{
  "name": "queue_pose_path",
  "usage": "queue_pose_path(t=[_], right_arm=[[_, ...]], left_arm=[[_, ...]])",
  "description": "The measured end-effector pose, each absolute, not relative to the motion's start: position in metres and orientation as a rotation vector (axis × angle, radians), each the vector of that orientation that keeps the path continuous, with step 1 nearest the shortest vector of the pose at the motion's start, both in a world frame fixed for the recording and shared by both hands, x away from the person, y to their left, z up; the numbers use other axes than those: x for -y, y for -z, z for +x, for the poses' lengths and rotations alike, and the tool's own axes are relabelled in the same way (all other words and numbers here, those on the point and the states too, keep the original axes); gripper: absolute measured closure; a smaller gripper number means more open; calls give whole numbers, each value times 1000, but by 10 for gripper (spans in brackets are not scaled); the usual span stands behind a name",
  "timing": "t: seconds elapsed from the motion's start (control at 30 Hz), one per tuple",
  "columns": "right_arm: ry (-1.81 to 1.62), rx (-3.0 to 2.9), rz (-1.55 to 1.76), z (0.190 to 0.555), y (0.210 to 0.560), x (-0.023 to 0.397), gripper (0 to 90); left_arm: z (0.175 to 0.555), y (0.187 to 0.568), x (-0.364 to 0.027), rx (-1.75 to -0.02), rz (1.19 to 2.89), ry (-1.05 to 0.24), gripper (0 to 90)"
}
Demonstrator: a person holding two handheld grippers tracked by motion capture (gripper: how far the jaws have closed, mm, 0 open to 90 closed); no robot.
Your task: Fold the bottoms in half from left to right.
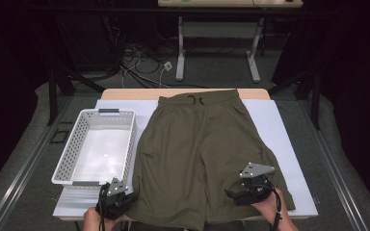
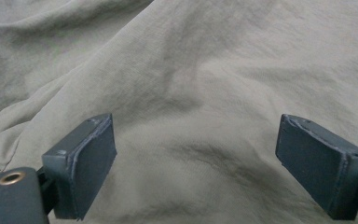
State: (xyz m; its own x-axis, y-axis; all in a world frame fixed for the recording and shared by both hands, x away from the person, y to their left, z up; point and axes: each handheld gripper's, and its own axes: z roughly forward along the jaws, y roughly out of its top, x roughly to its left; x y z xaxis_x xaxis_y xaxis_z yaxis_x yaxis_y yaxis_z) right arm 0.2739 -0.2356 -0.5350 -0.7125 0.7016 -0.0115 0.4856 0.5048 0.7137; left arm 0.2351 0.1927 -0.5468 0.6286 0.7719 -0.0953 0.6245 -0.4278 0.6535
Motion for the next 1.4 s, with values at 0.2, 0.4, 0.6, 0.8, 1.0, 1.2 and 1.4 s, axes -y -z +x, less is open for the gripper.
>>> queue_pose_path(t=[0.2, 0.4, 0.6, 0.8, 1.0, 1.2, 1.4], right_arm=[[-1005, -2456, 1007, 273, 534, 236, 115], [-1013, -2448, 996, 273, 534, 236, 115], [-1023, -2446, 1004, 273, 534, 235, 114], [-1025, -2448, 1000, 275, 535, 234, 114], [-1027, -2443, 997, 275, 534, 235, 114], [-1028, -2440, 1015, 277, 534, 234, 114], [-1022, -2441, 1006, 280, 533, 232, 113]], left_arm=[[237, 551, -184, -1088, 2224, -281, 798], [241, 551, -191, -1180, 2227, -334, 422], [239, 551, -191, -1175, 2218, -342, 488], [238, 551, -184, -1119, 2224, -316, 768], [237, 547, -180, -1077, 2214, -310, 874], [236, 541, -174, -1025, 2185, -316, 875], [234, 534, -169, -970, 2143, -330, 874]])
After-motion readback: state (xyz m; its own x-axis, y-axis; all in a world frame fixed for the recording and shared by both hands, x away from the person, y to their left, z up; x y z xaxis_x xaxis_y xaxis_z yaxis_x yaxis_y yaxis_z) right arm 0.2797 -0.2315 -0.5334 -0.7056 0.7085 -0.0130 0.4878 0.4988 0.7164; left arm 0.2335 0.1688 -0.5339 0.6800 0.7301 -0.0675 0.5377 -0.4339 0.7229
